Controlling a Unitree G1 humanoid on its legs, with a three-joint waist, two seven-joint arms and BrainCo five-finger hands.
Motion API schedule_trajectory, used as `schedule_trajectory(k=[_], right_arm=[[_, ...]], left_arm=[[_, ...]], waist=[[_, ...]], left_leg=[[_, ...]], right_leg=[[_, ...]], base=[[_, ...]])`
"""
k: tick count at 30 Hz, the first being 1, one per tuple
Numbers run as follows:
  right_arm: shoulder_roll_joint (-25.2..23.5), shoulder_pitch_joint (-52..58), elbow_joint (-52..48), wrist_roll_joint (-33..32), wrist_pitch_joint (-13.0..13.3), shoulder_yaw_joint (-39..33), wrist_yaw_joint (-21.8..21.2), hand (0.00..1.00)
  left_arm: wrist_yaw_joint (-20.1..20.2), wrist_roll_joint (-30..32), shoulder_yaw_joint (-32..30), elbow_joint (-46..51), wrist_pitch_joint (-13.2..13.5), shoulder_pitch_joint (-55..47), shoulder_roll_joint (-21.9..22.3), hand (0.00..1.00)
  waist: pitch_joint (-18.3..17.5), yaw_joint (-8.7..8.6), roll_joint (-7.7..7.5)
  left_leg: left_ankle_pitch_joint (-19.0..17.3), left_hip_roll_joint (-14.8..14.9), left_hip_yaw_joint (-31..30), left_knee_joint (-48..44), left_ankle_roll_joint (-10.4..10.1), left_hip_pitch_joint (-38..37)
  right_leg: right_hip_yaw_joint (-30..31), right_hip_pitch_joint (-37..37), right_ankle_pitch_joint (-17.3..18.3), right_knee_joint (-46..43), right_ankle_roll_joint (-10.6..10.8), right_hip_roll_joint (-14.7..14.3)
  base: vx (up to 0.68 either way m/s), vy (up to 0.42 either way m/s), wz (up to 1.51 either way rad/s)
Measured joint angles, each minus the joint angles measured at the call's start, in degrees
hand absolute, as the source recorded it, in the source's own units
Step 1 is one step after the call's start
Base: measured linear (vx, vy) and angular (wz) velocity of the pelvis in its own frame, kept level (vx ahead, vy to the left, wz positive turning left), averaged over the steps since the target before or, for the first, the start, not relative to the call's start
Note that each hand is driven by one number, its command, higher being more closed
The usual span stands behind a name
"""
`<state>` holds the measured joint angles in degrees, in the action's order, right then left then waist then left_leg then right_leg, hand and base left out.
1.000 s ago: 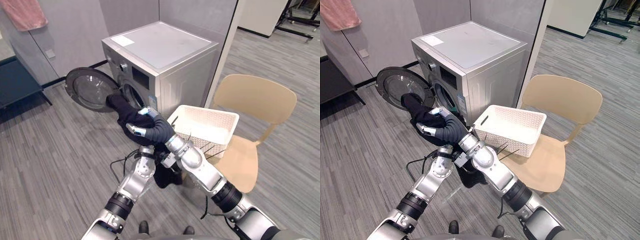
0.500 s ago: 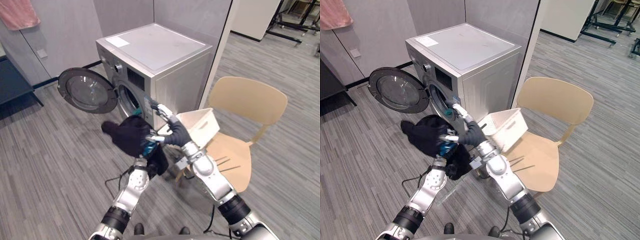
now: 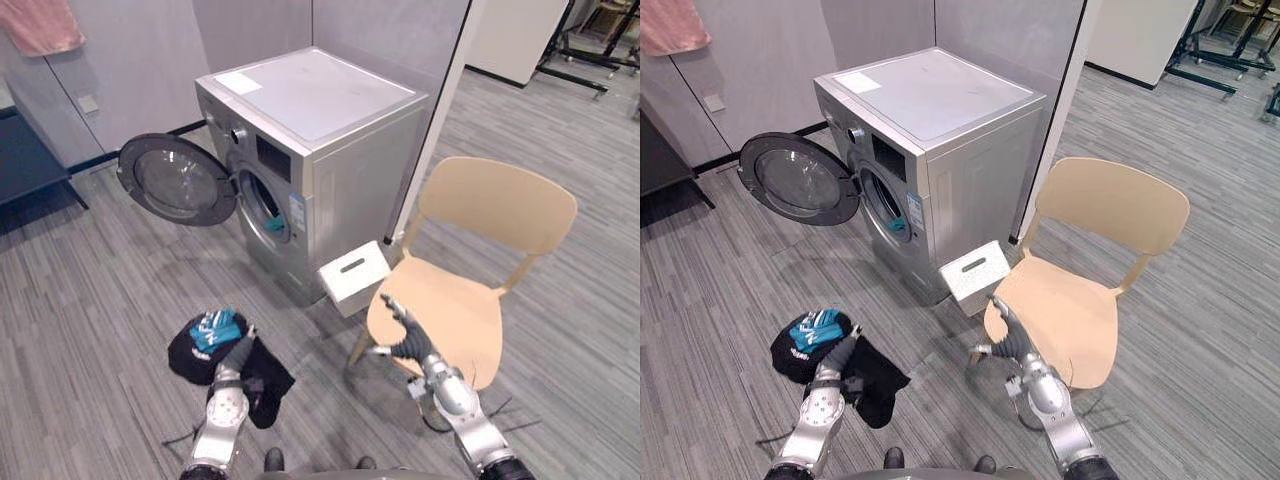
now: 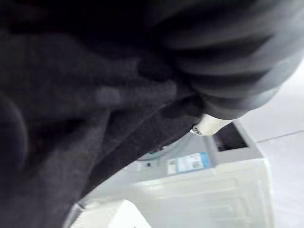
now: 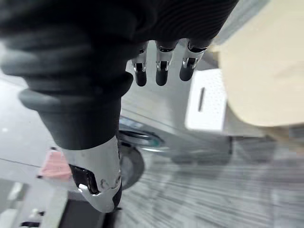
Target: Pick up the laundry basket with both hands and put the clothes into the washing machine.
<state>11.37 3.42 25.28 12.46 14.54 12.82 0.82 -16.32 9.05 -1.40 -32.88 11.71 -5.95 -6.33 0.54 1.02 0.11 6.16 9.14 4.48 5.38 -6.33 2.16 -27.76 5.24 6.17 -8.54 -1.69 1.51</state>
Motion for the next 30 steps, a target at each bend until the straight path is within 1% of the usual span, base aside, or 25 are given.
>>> schedule_trajectory(k=[2, 4, 6, 7, 9, 10, 11, 12, 13, 14, 15, 17, 18, 19, 20, 21, 22, 23, 24, 25, 26, 27, 28, 29, 30], right_arm=[[-0.8, 0.0, 5.1, 0.0, -0.2, -1.7, 0.1, 0.0], [-2.0, -0.3, 12.1, -0.1, -1.6, -4.7, 0.4, 0.0], [-2.3, -1.9, 17.7, -0.3, -2.6, -7.0, 1.3, 0.0], [-2.3, -2.0, 18.8, -0.4, -2.7, -7.8, 1.7, 0.0], [-2.4, -2.0, 20.5, -1.2, -3.5, -9.2, 2.7, 0.0], [-2.9, -1.9, 21.5, -2.1, -3.9, -10.8, 3.0, 0.0], [-2.7, -2.0, 21.7, -2.9, -3.9, -11.6, 3.4, 0.0], [-2.5, -2.0, 21.7, -3.1, -3.9, -12.2, 3.8, 0.0], [-2.1, -2.5, 22.3, -3.7, -3.9, -12.5, 4.4, 0.0], [-2.3, -3.6, 23.6, -4.0, -4.4, -12.5, 4.4, 0.0], [-2.7, -4.1, 23.7, -4.1, -4.5, -12.5, 4.4, 0.0], [-4.4, -4.3, 23.7, -4.1, -4.8, -12.8, 4.4, 0.0], [-4.6, -4.5, 23.7, -4.1, -4.9, -12.8, 4.4, 0.0], [-4.7, -4.4, 23.7, -4.2, -5.1, -12.7, 4.4, 0.0], [-4.7, -4.4, 23.5, -4.2, -5.2, -12.3, 4.4, 0.0], [-4.7, -4.5, 23.4, -4.3, -5.2, -12.1, 4.3, 0.0], [-5.1, -4.6, 23.3, -4.7, -5.2, -11.3, 4.2, 0.0], [-5.4, -4.5, 23.2, -5.2, -5.1, -10.5, 3.9, 0.0], [-5.5, -4.5, 23.0, -5.2, -5.1, -10.1, 3.9, 0.0], [-5.5, -4.5, 22.5, -5.3, -4.8, -9.5, 3.9, 0.0], [-5.3, -4.7, 22.1, -5.7, -4.6, -9.5, 4.0, 0.0], [-5.1, -5.2, 22.1, -6.0, -4.5, -9.5, 4.0, 0.0], [-4.9, -5.9, 22.1, -6.3, -4.4, -9.5, 4.0, 0.0], [-4.6, -6.4, 22.1, -6.3, -4.4, -9.5, 4.1, 0.0], [-4.6, -6.0, 22.2, -6.2, -4.5, -9.5, 4.1, 0.0]], left_arm=[[0.6, -1.0, -1.0, -4.3, -0.1, -0.4, 0.0, 1.0], [1.7, -3.5, -2.0, -9.7, -0.2, -0.5, -0.1, 1.0], [2.9, -5.0, -3.2, -13.0, -0.3, -0.2, 0.0, 1.0], [3.1, -5.1, -3.3, -13.7, -0.3, -0.1, 0.1, 1.0], [3.8, -5.8, -3.3, -14.9, -0.7, -0.3, 0.1, 1.0], [3.9, -6.2, -3.3, -15.0, -1.6, -0.5, 0.3, 1.0], [3.9, -6.2, -3.0, -15.0, -1.6, -0.4, 0.9, 1.0], [4.0, -6.2, -2.8, -15.0, -1.6, -0.2, 1.4, 1.0], [4.1, -6.2, -2.7, -15.0, -1.5, -0.4, 2.4, 1.0], [4.4, -6.2, -3.0, -15.6, -1.5, -0.9, 2.4, 1.0], [4.7, -6.2, -3.2, -16.4, -1.5, -0.9, 2.4, 1.0], [5.2, -6.2, -3.3, -18.5, -1.7, -1.0, 1.9, 1.0], [5.3, -6.5, -3.5, -18.4, -1.8, -1.1, 1.9, 1.0], [5.4, -6.8, -3.4, -18.5, -1.9, -0.9, 1.8, 1.0], [5.7, -6.8, -3.3, -18.5, -1.9, -0.9, 1.6, 1.0], [5.9, -6.9, -3.3, -18.5, -1.9, -1.0, 1.5, 1.0], [6.0, -6.8, -3.1, -18.4, -1.9, -1.1, 1.0, 1.0], [6.0, -6.9, -2.7, -18.3, -1.9, -0.8, 0.6, 1.0], [5.9, -6.9, -2.7, -18.3, -1.9, -0.8, 0.5, 1.0], [5.9, -6.9, -2.8, -18.3, -1.9, -0.8, 0.1, 1.0], [5.9, -6.9, -2.8, -18.3, -1.9, -0.4, 0.2, 1.0], [5.9, -6.9, -2.8, -18.3, -1.9, 0.0, 0.3, 1.0], [6.0, -6.9, -2.7, -18.3, -1.9, 0.9, 0.6, 1.0], [6.1, -6.9, -2.7, -18.3, -1.6, 1.7, 0.5, 1.0], [6.2, -6.8, -2.5, -18.3, -1.4, 1.8, 0.4, 1.0]], waist=[[0.1, -0.17, 0.07], [0.8, -0.08, 0.1], [3.7, -0.18, 0.25], [4.2, -0.15, 0.38], [5.0, 0.07, 0.5], [5.3, 0.21, 0.27], [5.7, -0.35, 0.73], [5.9, -0.45, 0.97], [6.0, 0.31, 2.45], [6.3, 0.78, 2.21], [6.6, 1.03, 1.77], [7.6, 1.26, -0.16], [7.9, 1.22, -0.63], [8.0, 1.02, -1.0], [8.2, 0.66, -1.33], [8.3, 0.26, -1.62], [8.9, -0.59, -1.5], [9.5, -1.44, -0.89], [9.6, -1.64, -1.07], [9.9, -1.77, -1.28], [10.2, -1.82, -1.38], [10.6, -1.89, -1.11], [11.3, -2.16, -0.37], [12.0, -3.31, -0.5], [12.3, -3.51, -0.47]], left_leg=[[0.0, -0.2, -0.6, 0.0, 0.0, 0.6], [0.0, -0.7, -2.0, -1.3, 0.1, 2.1], [-0.8, -2.1, -3.2, -5.5, 1.2, 5.3], [-1.1, -2.4, -2.8, -6.6, 1.7, 6.3], [-2.9, -3.1, -0.6, -8.8, 5.8, 8.6], [-5.2, -2.1, 7.8, -9.9, 12.1, 9.4], [-5.3, -0.5, 14.9, -10.3, 12.3, 9.4], [-4.9, 0.4, 18.0, -10.3, 11.7, 9.4], [-2.0, 1.3, 20.9, -9.5, 8.2, 8.9], [-1.3, 0.9, 20.7, -9.4, 5.4, 8.7], [-1.8, 0.4, 20.7, -9.5, 5.3, 8.5], [-6.3, -1.6, 19.3, -12.9, 6.0, 8.3], [-7.7, -2.1, 18.9, -14.3, 6.0, 8.4], [-10.1, -3.3, 17.5, -16.7, 6.3, 8.4], [-11.9, -4.8, 15.9, -18.2, 6.5, 7.7], [-13.1, -5.5, 15.2, -18.7, 7.1, 7.1], [-15.3, -5.7, 12.9, -19.5, 7.8, 5.2], [-16.8, -5.3, 11.1, -19.8, 7.8, 3.5], [-17.2, -5.1, 10.5, -19.5, 7.8, 2.2], [-17.5, -5.1, 9.6, -18.8, 7.6, 0.1], [-17.8, -5.0, 8.8, -17.3, 7.4, -2.3], [-17.9, -4.8, 8.3, -16.3, 7.3, -3.4], [-17.9, -4.1, 7.6, -15.1, 7.2, -4.7], [-17.8, -3.8, 6.3, -12.9, 6.1, -6.9], [-18.6, -4.1, 5.6, -11.9, 3.8, -8.9]], right_leg=[[-0.7, 0.0, 0.1, 0.1, 0.1, 0.2], [-2.4, 0.0, 0.6, -0.5, 0.6, 1.0], [-5.5, 0.1, 1.9, -2.3, 1.1, 3.1], [-6.7, 0.2, 2.3, -2.6, 1.0, 3.6], [-9.2, 0.1, 3.2, -3.2, 1.3, 5.1], [-11.4, -0.3, 3.3, -2.8, 1.9, 6.6], [-13.6, -0.8, 3.0, -2.3, 2.6, 7.4], [-14.3, -1.0, 2.7, -2.3, 3.2, 7.7], [-14.9, -0.9, 2.5, -2.7, 3.4, 7.7], [-14.9, -0.9, 2.9, -3.8, 4.3, 8.2], [-15.0, -1.1, 3.1, -4.2, 4.7, 8.9], [-16.1, -2.2, 5.0, -8.2, 7.6, 13.1], [-15.6, -2.0, 5.7, -11.2, 8.4, 14.5], [-12.1, -0.1, 6.0, -20.0, 8.4, 18.8], [-7.3, 2.7, 4.6, -28.8, 6.1, 22.0], [-3.2, 4.8, 2.8, -33.9, 3.4, 23.4], [6.8, 9.4, 0.6, -42.6, 3.5, 22.8], [11.8, 11.6, 4.8, -44.8, 5.7, 19.0], [12.8, 12.6, 6.6, -44.8, 5.3, 17.4], [12.7, 14.5, 8.5, -42.9, 4.2, 15.4], [11.8, 17.2, 8.8, -38.0, 3.8, 13.3], [10.9, 18.5, 8.7, -34.3, 3.7, 12.0], [9.8, 19.9, 7.6, -27.5, 3.9, 10.0], [8.6, 20.1, 1.1, -11.2, 4.9, 7.2], [9.2, 20.1, -3.2, -4.9, 4.6, 6.4]], base=[[-0.02, 0.002, 0.26], [0.0, 0.02, 0.52], [-0.03, 0.046, 0.73], [-0.05, 0.066, 0.73], [-0.03, 0.077, 0.73], [0.08, 0.074, 1.02], [0.11, 0.08, 1.13], [0.18, 0.105, 0.88], [0.13, 0.092, 0.4], [0.18, 0.107, 0.21], [0.2, 0.097, 0.19], [0.27, 0.136, 0.41], [0.26, 0.163, 0.56], [0.26, 0.187, 0.63], [0.28, 0.212, 0.65], [0.31, 0.208, 0.76], [0.34, 0.113, 0.8], [0.43, 0.068, 0.84], [0.38, -0.003, 0.74], [0.49, -0.022, 0.59], [0.43, -0.05, 0.51], [0.44, -0.071, 0.4], [0.45, -0.11, 0.7], [0.46, -0.125, 0.91], [0.62, -0.201, 0.75]])
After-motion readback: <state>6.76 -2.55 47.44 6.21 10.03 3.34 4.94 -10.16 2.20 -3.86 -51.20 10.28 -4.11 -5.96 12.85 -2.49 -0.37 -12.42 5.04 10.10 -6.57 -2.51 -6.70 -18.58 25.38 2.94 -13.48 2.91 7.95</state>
